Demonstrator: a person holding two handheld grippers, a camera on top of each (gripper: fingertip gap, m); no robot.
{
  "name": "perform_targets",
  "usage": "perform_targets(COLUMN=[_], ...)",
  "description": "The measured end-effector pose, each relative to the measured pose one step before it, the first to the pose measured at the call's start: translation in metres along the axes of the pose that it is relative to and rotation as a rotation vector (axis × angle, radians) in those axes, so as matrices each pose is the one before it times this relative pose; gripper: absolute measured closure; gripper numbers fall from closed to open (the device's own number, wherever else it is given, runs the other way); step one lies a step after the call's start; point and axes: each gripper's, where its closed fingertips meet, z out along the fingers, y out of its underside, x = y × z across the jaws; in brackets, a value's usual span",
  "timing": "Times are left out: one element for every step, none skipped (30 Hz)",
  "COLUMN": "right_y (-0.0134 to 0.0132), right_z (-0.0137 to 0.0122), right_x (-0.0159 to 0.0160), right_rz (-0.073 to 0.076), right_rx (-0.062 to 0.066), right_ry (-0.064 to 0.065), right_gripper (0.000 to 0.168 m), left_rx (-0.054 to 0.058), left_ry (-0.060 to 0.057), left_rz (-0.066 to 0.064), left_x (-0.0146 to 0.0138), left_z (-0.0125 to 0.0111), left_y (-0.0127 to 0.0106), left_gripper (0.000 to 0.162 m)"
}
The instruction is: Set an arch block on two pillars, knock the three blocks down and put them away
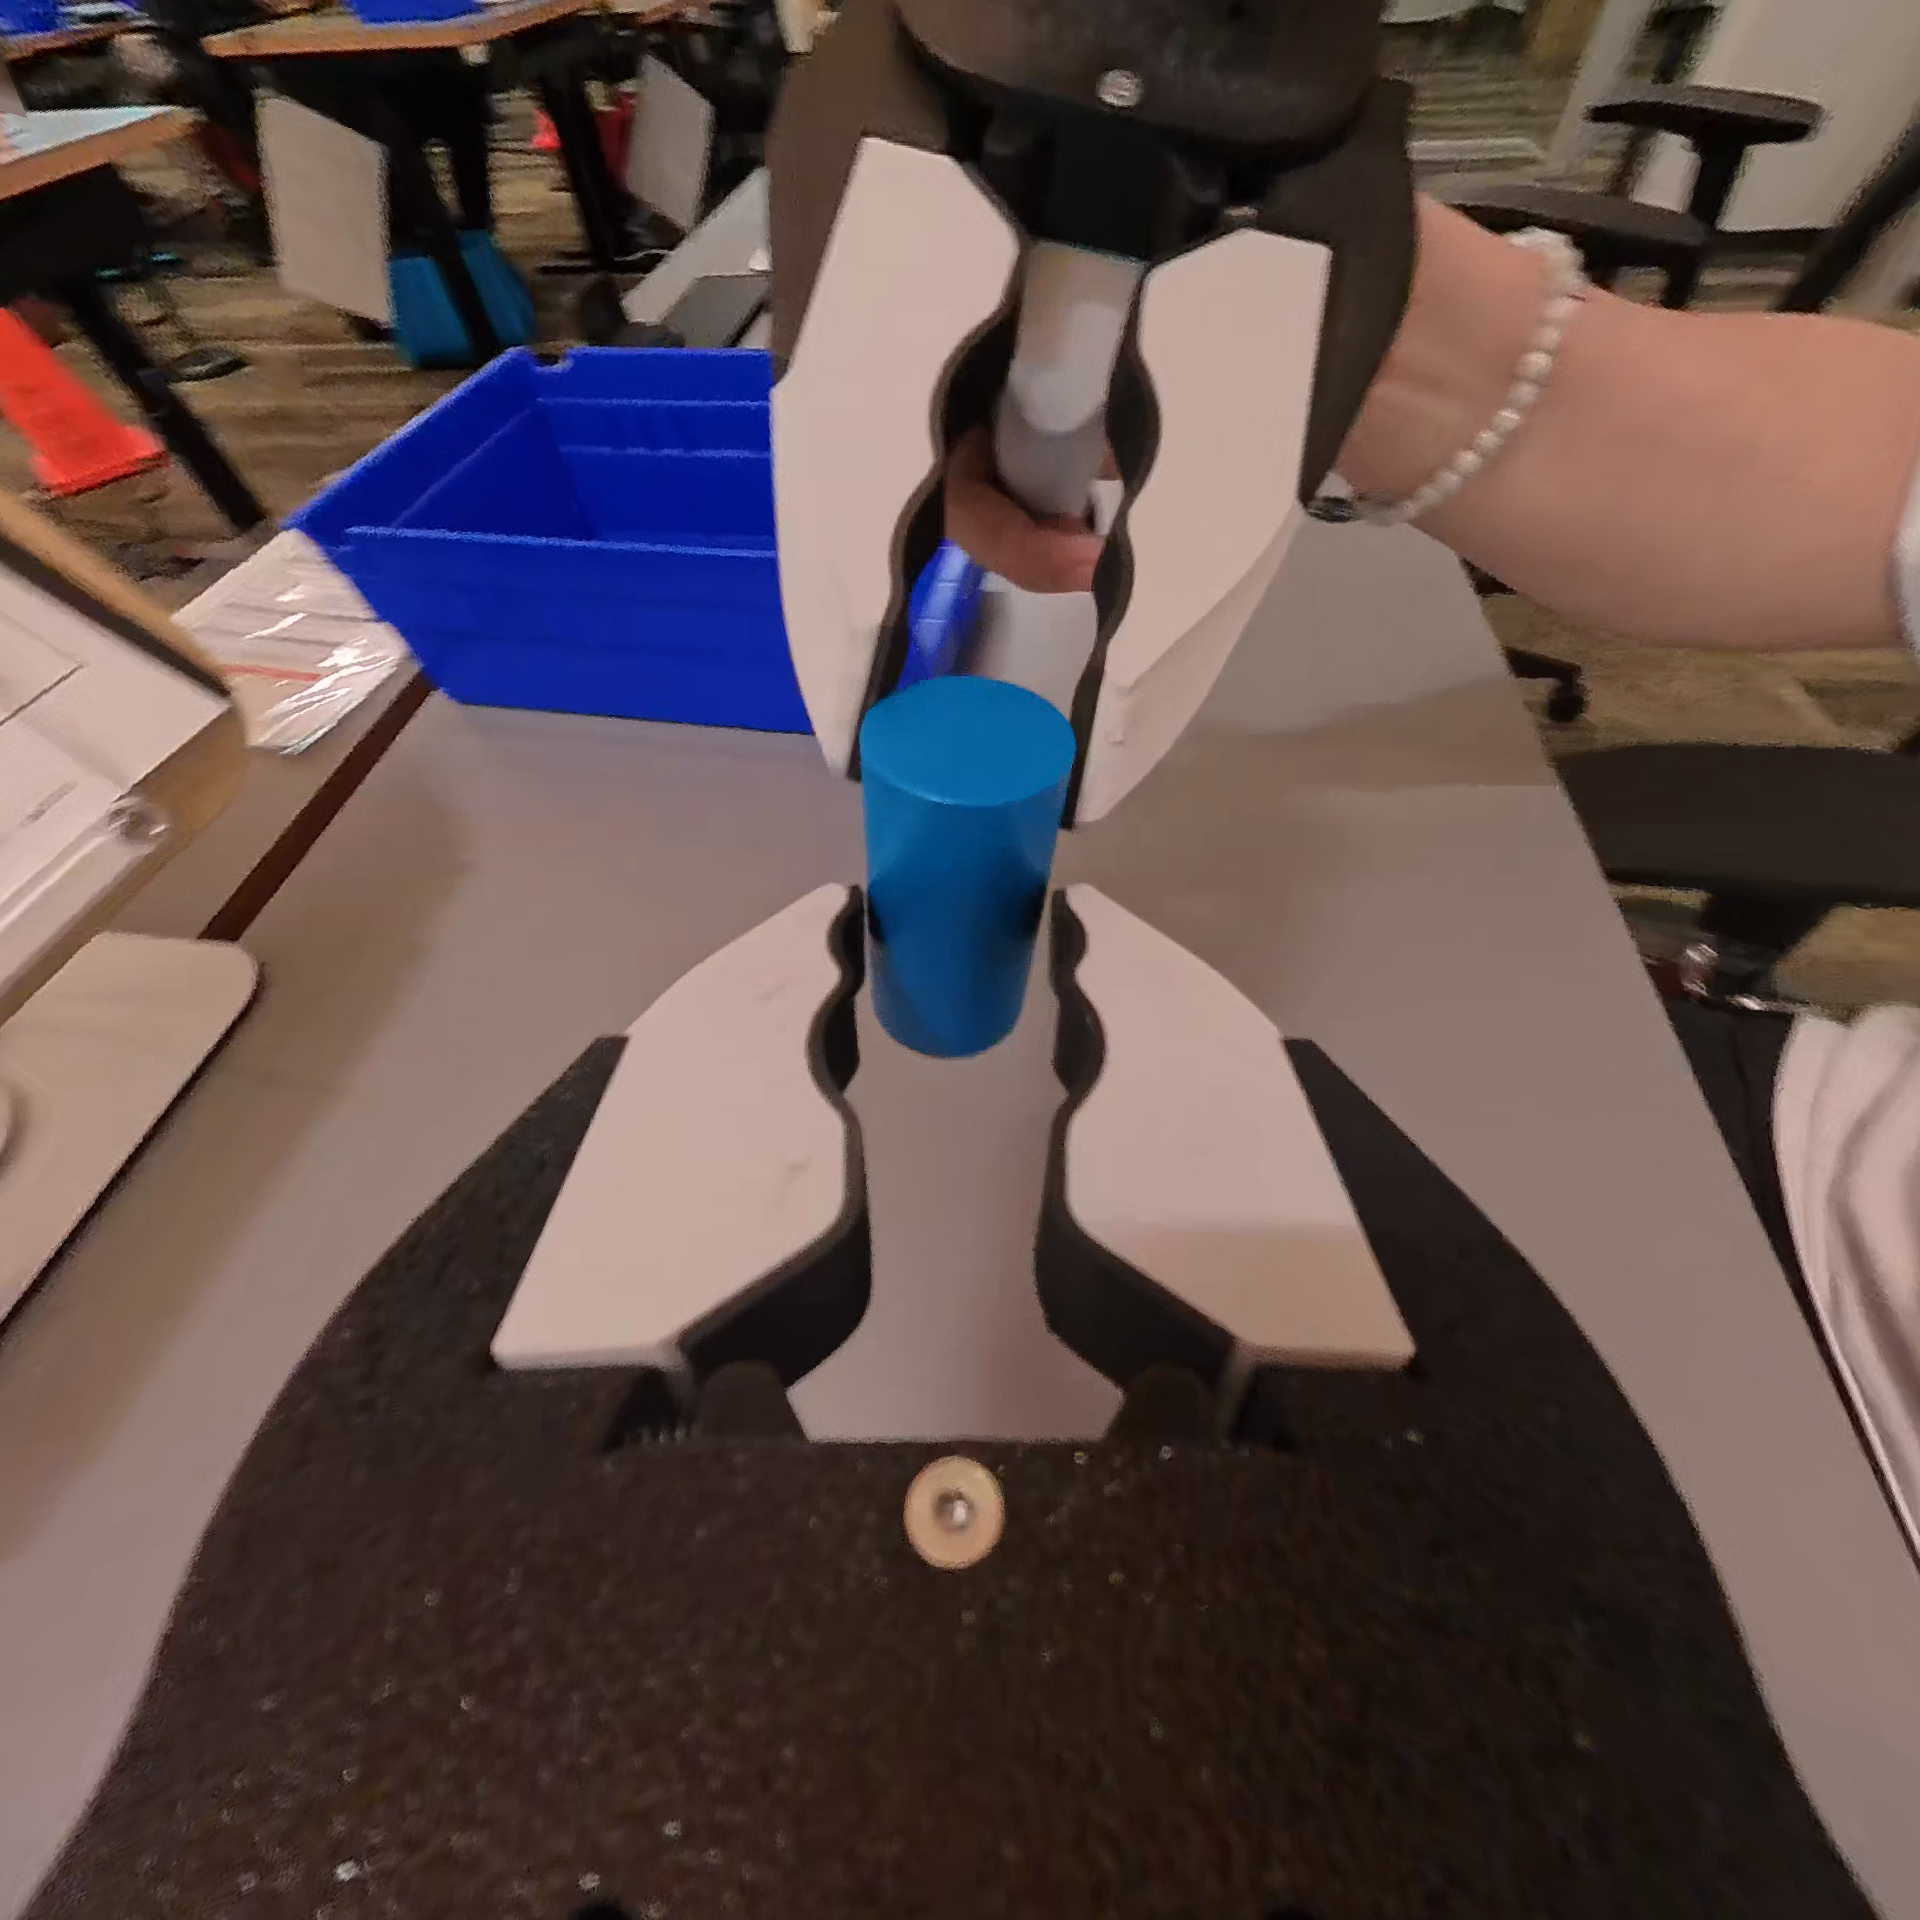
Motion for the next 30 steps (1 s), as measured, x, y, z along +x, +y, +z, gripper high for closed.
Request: perform_targets(right_y=[0.00465, 0.00691, 0.00857, 0.01007, 0.01149, 0.01172, 0.01012, 0.00841, 0.00734, 0.00649, 0.00537, 0.00374, 0.00304, 0.00383, 0.00356, 0.00253, 0.00205, 0.00233, 0.00256, 0.00149, 0.00072, 0.00190, 0.00262, 0.00260, 0.00213, 0.00215, 0.00228, 0.00188, 0.00148, 0.00173], right_z=[-0.00026, 0.00007, 0.00114, 0.00300, 0.00463, 0.00556, 0.00601, 0.00587, 0.00532, 0.00464, 0.00377, 0.00317, 0.00274, 0.00280, 0.00304, 0.00319, 0.00277, 0.00207, 0.00154, 0.00084, 0.00000, 0.00007, 0.00035, 0.00030, 0.00026, 0.00032, 0.00059, 0.00069, 0.00061, 0.00055], right_x=[0.01013, 0.01207, 0.01350, 0.01350, 0.01136, 0.00981, 0.00893, 0.00684, 0.00587, 0.00684, 0.00845, 0.00815, 0.00629, 0.00255, -0.00036, -0.00173, -0.00019, 0.00038, -0.00100, -0.00199, -0.00218, -0.00286, -0.00179, -0.00028, 0.00003, 0.00004, 0.00038, 0.00057, 0.00036, -0.00008], right_rz=[0.0270, 0.0311, 0.0431, 0.0606, 0.0605, 0.0546, 0.0448, 0.0238, 0.0138, 0.0102, 0.0042, -0.0083, -0.0107, 0.0057, 0.0161, 0.0085, 0.0061, 0.0055, 0.0015, 0.0035, 0.0067, -0.0010, -0.0032, -0.0034, -0.0041, -0.0009, 0.0018, 0.0020, 0.0045, 0.0053], right_rx=[-0.0147, -0.0204, -0.0216, -0.0246, -0.0289, -0.0276, -0.0185, -0.0086, -0.0067, -0.0069, -0.0047, 0.0051, 0.0081, -0.0044, -0.0094, -0.0011, 0.0040, 0.0010, -0.0028, 0.0054, 0.0114, 0.0021, -0.0051, -0.0052, -0.0031, -0.0043, -0.0068, -0.0040, -0.0028, -0.0069], right_ry=[0.0575, 0.0643, 0.0699, 0.0659, 0.0472, 0.0350, 0.0310, 0.0205, 0.0166, 0.0279, 0.0408, 0.0417, 0.0324, 0.0095, -0.0103, -0.0171, -0.0034, 0.0038, -0.0042, -0.0055, -0.0016, -0.0063, -0.0007, 0.0060, 0.0048, 0.0019, 0.0005, 0.0005, -0.0007, -0.0031], right_gripper=[0.137, 0.137, 0.137, 0.137, 0.137, 0.137, 0.137, 0.137, 0.137, 0.137, 0.137, 0.137, 0.137, 0.137, 0.137, 0.137, 0.137, 0.137, 0.137, 0.137, 0.137, 0.137, 0.137, 0.137, 0.137, 0.137, 0.137, 0.137, 0.137, 0.137], left_rx=[0.0022, -0.0009, -0.0080, -0.0115, -0.0086, -0.0065, -0.0037, 0.0028, 0.0081, 0.0054, -0.0033, -0.0072, -0.0038, 0.0004, 0.0012, 0.0016, 0.0018, -0.0006, -0.0041, -0.0054, -0.0072, -0.0078, -0.0021, 0.0045, 0.0065, 0.0061, 0.0049, 0.0025, 0.0003, -0.0008], left_ry=[-0.0471, -0.0582, -0.0646, -0.0584, -0.0437, -0.0246, -0.0093, 0.0012, 0.0068, 0.0061, 0.0033, -0.0013, -0.0002, 0.0077, 0.0117, 0.0076, 0.0027, 0.0032, 0.0037, 0.0023, 0.0034, 0.0039, 0.0008, 0.0016, 0.0044, 0.0043, 0.0036, 0.0040, 0.0027, -0.0001], left_rz=[-0.0192, -0.0150, -0.0073, -0.0022, -0.0046, -0.0109, -0.0160, -0.0155, -0.0104, -0.0063, -0.0036, -0.0023, -0.0038, -0.0073, -0.0092, -0.0071, -0.0040, -0.0032, -0.0046, -0.0052, -0.0055, -0.0057, -0.0020, 0.0041, 0.0049, 0.0003, -0.0037, -0.0035, -0.0010, 0.0012], left_x=[-0.00693, -0.00850, -0.00915, -0.00794, -0.00557, -0.00267, -0.00043, 0.00132, 0.00267, 0.00279, 0.00230, 0.00148, 0.00162, 0.00265, 0.00317, 0.00242, 0.00142, 0.00128, 0.00120, 0.00092, 0.00099, 0.00117, 0.00084, 0.00097, 0.00118, 0.00098, 0.00054, 0.00055, 0.00051, 0.00010], left_z=[-0.00112, -0.00213, -0.00305, -0.00347, -0.00316, -0.00300, -0.00291, -0.00274, -0.00255, -0.00245, -0.00218, -0.00179, -0.00139, -0.00072, -0.00029, 0.00017, 0.00034, 0.00064, 0.00084, 0.00082, 0.00058, 0.00026, 0.00007, -0.00017, -0.00010, -0.00002, 0.00012, 0.00027, 0.00014, -0.00002], left_y=[0.00096, 0.00194, 0.00358, 0.00439, 0.00425, 0.00393, 0.00342, 0.00254, 0.00204, 0.00256, 0.00377, 0.00436, 0.00399, 0.00331, 0.00307, 0.00276, 0.00258, 0.00249, 0.00277, 0.00259, 0.00254, 0.00241, 0.00118, 0.00009, -0.00059, -0.00092, -0.00088, -0.00059, -0.00030, -0.00012], left_gripper=[0.113, 0.097, 0.092, 0.090, 0.090, 0.090, 0.090, 0.090, 0.090, 0.090, 0.090, 0.090, 0.090, 0.091, 0.091, 0.091, 0.091, 0.092, 0.092, 0.092, 0.092, 0.093, 0.094, 0.095, 0.095, 0.095, 0.095, 0.096, 0.096, 0.096])
